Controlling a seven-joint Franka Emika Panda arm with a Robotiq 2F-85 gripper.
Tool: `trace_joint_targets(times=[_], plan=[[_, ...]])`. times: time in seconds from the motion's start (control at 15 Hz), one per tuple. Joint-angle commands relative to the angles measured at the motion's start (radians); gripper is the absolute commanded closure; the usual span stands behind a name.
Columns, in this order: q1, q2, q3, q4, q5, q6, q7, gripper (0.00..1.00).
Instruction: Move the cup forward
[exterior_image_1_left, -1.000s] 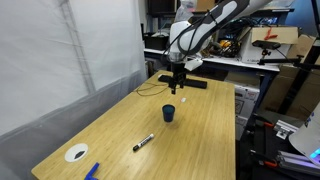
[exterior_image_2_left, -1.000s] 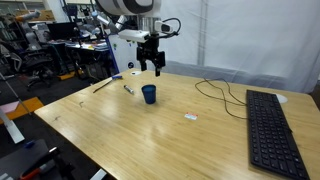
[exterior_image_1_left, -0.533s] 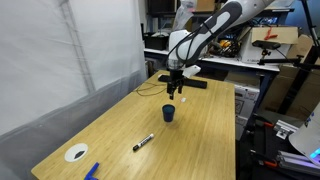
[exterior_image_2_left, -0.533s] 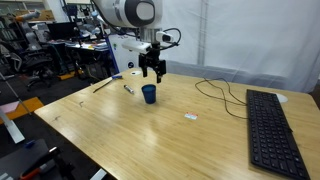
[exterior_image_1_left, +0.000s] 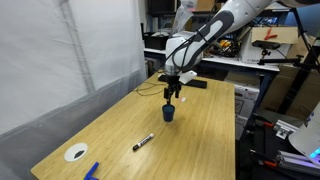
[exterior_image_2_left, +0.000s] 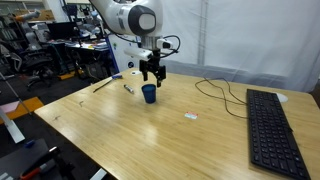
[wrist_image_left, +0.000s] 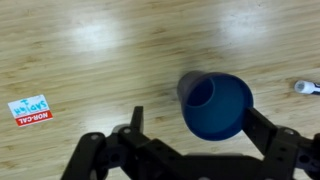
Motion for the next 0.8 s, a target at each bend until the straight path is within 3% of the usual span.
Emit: trace_joint_targets(times=[0.0,0.47,0.53,0.6,0.73], plan=[[-0.004,0.042,0.001,0.043,0.015,-0.002,-0.001,0.00],[-0.006,0.107,0.001,0.089,0.015,-0.011,0.000,0.00],[-0.006,0.112,0.000,0.094,0.014,-0.015,0.000,0.10],[-0.006,0.116,0.001,0.096,0.014,-0.015,0.000,0.26],[-0.006,0.123,0.001,0.097,0.013,-0.014,0.000,0.40]])
